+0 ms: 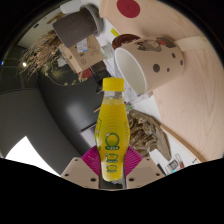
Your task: Pour water
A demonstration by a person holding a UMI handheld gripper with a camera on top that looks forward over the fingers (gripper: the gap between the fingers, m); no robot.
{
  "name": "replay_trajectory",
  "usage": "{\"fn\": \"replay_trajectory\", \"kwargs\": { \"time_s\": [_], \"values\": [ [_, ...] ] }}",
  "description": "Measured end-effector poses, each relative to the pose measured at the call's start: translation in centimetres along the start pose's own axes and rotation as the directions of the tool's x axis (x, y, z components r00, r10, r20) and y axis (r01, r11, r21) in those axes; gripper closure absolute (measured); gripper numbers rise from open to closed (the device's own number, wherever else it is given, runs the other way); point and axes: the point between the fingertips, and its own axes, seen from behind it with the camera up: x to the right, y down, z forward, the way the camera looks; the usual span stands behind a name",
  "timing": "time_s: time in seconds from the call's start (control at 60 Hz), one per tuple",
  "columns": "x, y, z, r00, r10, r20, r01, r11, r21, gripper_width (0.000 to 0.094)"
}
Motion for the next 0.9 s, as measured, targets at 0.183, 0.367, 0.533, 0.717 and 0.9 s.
{"fn": "replay_trajectory", "kwargs": {
  "time_s": [0.183,0.367,0.533,0.717,0.9],
  "values": [
    [-1.4,1.1,0.0,0.963,-0.263,-0.062,0.26,0.964,-0.054,0.0676],
    [-8.2,0.6,-0.3,0.658,-0.749,-0.081,0.747,0.662,-0.053,0.0673],
    [-16.3,-3.5,-1.9,0.239,-0.962,-0.133,0.971,0.24,0.012,0.0674],
    [-20.1,-13.6,-5.4,-0.171,-0.93,-0.325,0.985,-0.174,-0.021,0.0673],
    [-14.6,-25.7,-8.3,-0.42,-0.79,-0.446,0.907,-0.356,-0.224,0.0672]
  ]
}}
